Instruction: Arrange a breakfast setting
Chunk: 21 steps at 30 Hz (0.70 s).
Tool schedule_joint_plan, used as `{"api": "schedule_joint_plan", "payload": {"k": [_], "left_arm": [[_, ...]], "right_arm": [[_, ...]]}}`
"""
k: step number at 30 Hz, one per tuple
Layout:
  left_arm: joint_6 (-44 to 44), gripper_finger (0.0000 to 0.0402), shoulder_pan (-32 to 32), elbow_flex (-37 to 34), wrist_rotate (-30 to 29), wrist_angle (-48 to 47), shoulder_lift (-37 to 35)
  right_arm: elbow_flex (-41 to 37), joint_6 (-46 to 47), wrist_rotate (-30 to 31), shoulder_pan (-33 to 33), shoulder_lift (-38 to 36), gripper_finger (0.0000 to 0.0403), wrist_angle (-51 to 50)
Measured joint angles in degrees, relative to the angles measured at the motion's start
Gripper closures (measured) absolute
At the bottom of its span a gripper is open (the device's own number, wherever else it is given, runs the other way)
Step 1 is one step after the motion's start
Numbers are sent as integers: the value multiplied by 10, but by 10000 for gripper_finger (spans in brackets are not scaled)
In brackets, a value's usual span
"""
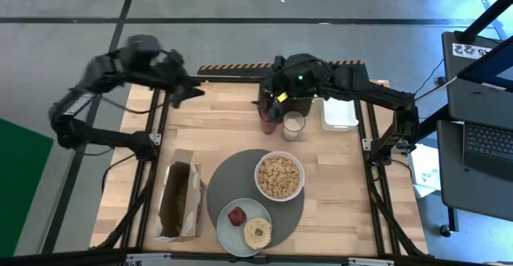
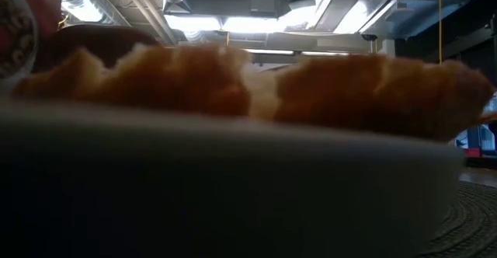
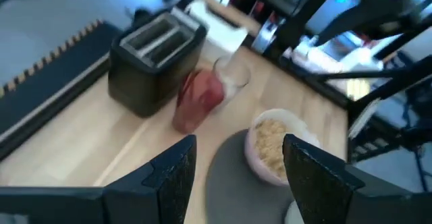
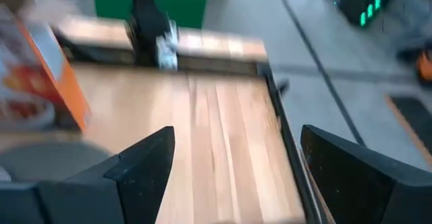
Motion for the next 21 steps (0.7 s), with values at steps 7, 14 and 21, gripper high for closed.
{"api": "schedule_joint_plan", "payload": {"k": [7, 14, 21], "left_arm": [[-13, 190, 50, -253, 97, 194, -24], [-89, 190, 56, -388, 104, 333, -51], [-115, 190, 55, -407, 100, 400, -46]], "right_arm": [[-69, 5, 26, -3, -21, 82, -10], [-337, 67, -23, -25, -101, 82, 217], [-590, 168, -18, -98, -191, 83, 484]]}}
